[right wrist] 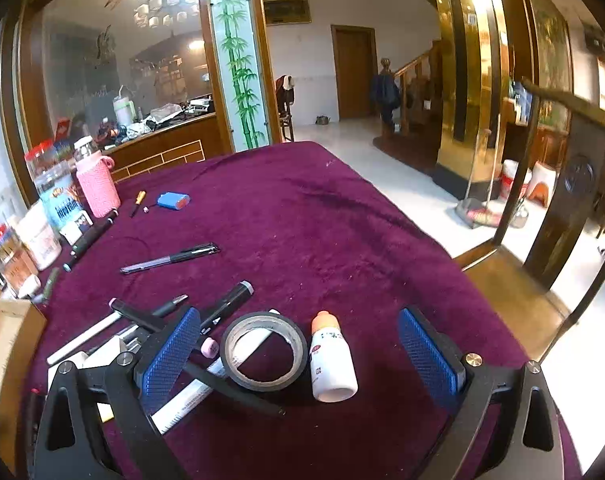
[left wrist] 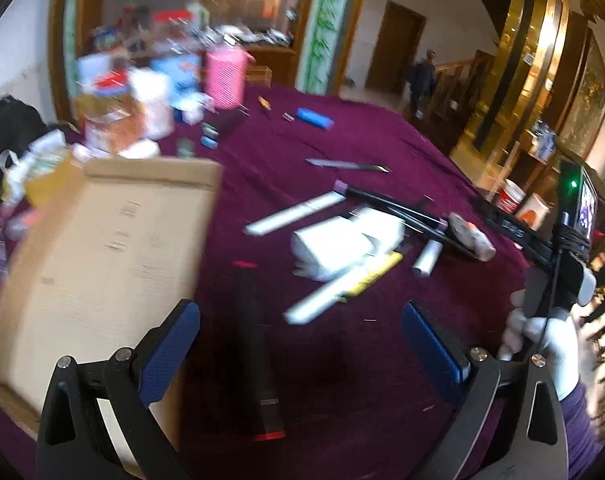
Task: Organize rigid objects
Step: 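Lower the left tool and grasp the black red-capped marker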
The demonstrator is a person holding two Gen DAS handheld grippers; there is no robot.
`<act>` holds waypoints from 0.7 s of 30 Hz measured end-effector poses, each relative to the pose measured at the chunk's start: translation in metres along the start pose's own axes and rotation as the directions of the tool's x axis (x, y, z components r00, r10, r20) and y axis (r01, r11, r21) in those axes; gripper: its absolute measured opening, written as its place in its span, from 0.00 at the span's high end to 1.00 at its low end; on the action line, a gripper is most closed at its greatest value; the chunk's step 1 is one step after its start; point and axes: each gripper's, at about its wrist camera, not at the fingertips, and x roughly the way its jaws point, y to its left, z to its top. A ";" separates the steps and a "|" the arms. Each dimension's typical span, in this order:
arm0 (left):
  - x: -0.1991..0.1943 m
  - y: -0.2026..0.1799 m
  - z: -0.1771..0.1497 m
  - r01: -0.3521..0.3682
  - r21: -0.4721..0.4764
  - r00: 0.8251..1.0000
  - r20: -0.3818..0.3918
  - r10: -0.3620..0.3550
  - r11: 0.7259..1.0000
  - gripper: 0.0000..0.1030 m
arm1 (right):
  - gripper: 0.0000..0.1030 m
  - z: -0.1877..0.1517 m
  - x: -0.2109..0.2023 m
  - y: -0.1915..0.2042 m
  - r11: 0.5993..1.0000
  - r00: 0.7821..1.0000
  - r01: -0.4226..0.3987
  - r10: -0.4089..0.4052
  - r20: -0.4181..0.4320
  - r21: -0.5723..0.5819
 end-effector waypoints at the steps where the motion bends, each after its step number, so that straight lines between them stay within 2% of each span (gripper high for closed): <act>1: -0.005 0.008 -0.002 -0.024 -0.002 1.000 0.008 0.024 1.000 0.02 | 0.03 0.001 0.001 -0.001 1.000 1.000 -0.009 0.009 -0.004 0.005; 3: -0.009 0.019 -0.006 -0.048 -0.002 0.999 0.001 0.048 0.999 0.02 | 0.03 -0.004 0.000 -0.001 1.000 0.999 -0.030 0.030 -0.021 0.006; 5: -0.004 0.021 -0.011 -0.027 0.019 0.999 -0.046 0.028 0.999 0.02 | 0.03 -0.006 0.001 0.002 0.999 0.999 -0.036 0.036 -0.033 0.002; 9: 0.015 0.006 -0.023 -0.005 0.079 0.989 -0.150 0.017 0.997 0.02 | 0.03 -0.008 0.001 0.004 0.999 0.999 -0.035 0.035 -0.037 -0.005; 12: 0.025 -0.003 -0.025 -0.023 0.100 0.985 -0.169 0.040 0.995 0.04 | 0.03 -0.009 0.003 0.004 1.000 0.999 -0.030 0.030 -0.043 -0.003; 15: 0.038 -0.002 -0.022 -0.012 0.084 0.980 -0.199 0.029 0.996 0.20 | 0.03 -0.009 0.004 0.005 1.000 0.999 -0.025 0.024 -0.046 -0.004; 17: 0.050 0.001 -0.024 -0.025 0.069 0.970 -0.239 0.041 0.997 0.43 | 0.03 -0.009 0.005 0.006 1.000 0.998 -0.024 0.023 -0.050 -0.006; 19: 0.058 0.004 -0.025 -0.045 0.061 0.964 -0.261 0.059 0.997 0.44 | 0.03 -0.009 0.005 0.006 1.000 0.998 -0.026 0.026 -0.053 -0.005; 21: 0.058 0.002 -0.025 -0.065 0.084 0.966 -0.243 0.083 0.994 0.44 | 0.03 -0.009 0.006 0.006 1.000 0.998 -0.026 0.026 -0.056 -0.006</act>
